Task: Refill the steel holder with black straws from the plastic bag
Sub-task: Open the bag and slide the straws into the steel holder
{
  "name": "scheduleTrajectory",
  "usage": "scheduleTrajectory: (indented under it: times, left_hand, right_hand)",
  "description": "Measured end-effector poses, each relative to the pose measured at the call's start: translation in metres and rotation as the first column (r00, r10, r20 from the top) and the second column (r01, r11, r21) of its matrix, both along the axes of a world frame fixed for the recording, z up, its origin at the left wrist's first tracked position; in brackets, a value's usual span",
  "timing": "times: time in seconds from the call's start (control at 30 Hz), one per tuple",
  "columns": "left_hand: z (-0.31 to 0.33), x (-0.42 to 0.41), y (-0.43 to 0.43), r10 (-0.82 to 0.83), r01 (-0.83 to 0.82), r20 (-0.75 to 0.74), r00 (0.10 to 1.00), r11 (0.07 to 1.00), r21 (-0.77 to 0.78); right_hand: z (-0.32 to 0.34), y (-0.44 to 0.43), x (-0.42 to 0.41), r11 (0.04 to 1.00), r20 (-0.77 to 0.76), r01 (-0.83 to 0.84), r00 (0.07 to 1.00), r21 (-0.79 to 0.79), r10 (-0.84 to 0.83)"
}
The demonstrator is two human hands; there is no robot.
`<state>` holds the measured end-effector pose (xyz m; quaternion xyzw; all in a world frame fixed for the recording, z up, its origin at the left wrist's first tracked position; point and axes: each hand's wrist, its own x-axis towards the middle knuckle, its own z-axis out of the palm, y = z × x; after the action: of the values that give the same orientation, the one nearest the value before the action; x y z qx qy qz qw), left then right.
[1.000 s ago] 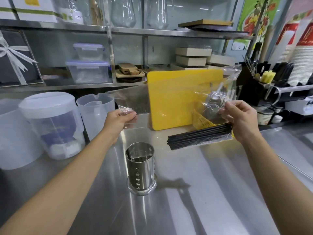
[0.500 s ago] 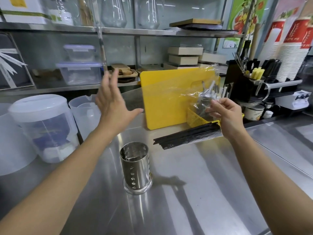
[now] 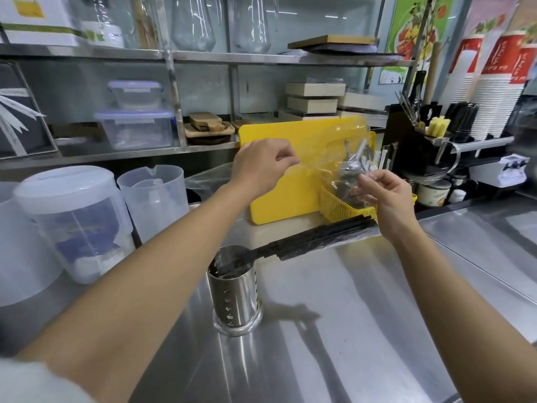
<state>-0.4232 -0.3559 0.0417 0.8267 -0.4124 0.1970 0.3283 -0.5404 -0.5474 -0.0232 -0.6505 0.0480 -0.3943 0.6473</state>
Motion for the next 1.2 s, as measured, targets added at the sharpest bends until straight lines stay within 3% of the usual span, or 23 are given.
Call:
scheduleTrajectory:
  times: [0.4,0.6,0.83,1.2]
  left_hand:
    - [-0.007,0.013,0.012,-0.053,0.036,-0.128,0.990,0.991,-0.131]
    - [-0.006,0.017,0.015,-0.032,0.003,-0.165,0.986,0.984,-0.176]
    - [-0.008,0.025,0.017,0.003,-0.041,-0.197,0.980,0.982,-0.187]
    - [-0.010,0.032,0.026,-0.016,-0.019,-0.192,0.981,0.984,-0.180]
  right_hand:
    - [-0.016,-0.006,0.002,0.999,-0.081,0.039,0.996,-0.032,-0.042]
    - [-0.033,-0.016,-0.008,0.985,-0.157,-0.136,0.976,0.110,0.152]
    - [-0.061,-0.030,-0.021,0.955,-0.262,-0.278,0.918,0.107,0.296]
    - [-0.073,-0.029,-0.019,0.972,-0.154,-0.165,0.969,0.167,0.191]
